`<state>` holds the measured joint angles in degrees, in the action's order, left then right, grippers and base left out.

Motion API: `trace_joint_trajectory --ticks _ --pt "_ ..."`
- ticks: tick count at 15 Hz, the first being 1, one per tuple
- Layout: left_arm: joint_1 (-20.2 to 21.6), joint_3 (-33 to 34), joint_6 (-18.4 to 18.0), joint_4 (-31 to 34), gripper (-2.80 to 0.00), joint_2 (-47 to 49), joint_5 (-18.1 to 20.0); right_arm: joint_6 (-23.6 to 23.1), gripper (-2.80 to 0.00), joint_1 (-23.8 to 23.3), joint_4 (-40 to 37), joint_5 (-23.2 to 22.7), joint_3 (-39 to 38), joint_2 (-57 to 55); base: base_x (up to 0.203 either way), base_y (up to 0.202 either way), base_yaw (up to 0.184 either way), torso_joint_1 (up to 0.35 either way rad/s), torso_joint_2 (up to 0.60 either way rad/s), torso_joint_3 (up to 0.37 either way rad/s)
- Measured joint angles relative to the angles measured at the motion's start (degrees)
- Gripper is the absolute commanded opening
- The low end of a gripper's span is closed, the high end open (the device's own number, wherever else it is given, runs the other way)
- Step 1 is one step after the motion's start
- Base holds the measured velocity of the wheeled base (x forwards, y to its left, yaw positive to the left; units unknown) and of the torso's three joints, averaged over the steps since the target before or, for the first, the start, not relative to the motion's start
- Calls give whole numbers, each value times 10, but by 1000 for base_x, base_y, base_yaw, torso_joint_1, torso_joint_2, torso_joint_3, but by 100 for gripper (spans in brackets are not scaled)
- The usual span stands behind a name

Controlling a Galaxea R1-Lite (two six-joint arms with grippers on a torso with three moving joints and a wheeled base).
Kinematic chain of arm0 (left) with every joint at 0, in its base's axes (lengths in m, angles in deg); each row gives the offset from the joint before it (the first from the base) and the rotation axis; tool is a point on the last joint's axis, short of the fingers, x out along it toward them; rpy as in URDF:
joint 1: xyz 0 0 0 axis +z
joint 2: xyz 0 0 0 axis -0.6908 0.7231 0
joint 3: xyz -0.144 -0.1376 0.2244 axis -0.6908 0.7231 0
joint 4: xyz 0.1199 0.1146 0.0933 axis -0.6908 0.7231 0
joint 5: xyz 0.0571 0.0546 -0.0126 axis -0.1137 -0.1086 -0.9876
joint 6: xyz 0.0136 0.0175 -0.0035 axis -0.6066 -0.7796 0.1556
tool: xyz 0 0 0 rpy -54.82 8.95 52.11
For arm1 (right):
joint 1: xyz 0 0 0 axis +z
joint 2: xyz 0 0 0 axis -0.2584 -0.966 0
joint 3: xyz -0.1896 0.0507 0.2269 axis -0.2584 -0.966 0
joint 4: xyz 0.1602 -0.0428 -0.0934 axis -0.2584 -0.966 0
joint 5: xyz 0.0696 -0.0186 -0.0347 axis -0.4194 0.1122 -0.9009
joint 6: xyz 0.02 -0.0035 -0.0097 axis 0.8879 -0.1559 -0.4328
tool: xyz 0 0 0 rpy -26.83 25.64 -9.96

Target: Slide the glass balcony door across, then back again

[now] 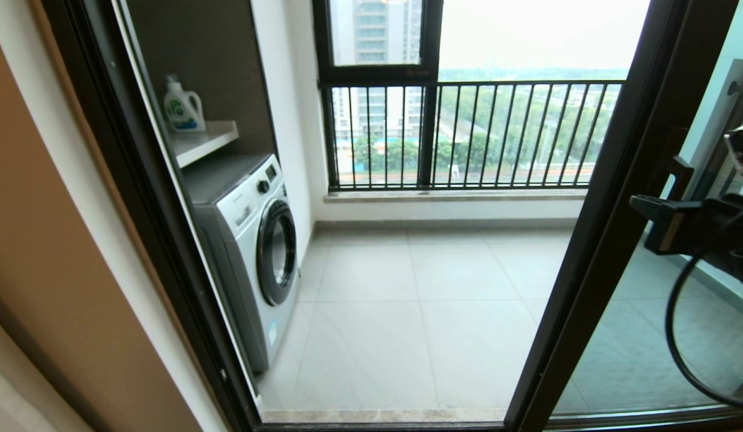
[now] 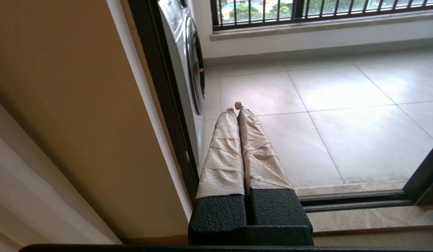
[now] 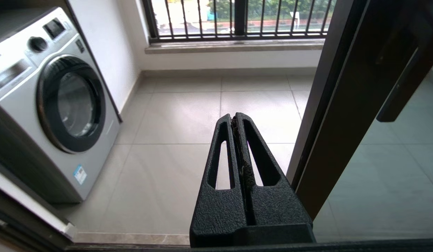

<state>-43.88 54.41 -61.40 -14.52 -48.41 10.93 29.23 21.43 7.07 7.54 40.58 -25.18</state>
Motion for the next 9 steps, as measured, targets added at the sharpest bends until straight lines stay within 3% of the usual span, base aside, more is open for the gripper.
trace_joint_trajectory --ticks 5,9 --pt "1 0 0 0 -280 0 0 -32 -280 39 -127 -2 -82 262 0 0 0 0 0 0" --pt "0 0 0 0 -280 0 0 -115 -280 34 -298 8 -96 470 0 0 0 0 0 0"
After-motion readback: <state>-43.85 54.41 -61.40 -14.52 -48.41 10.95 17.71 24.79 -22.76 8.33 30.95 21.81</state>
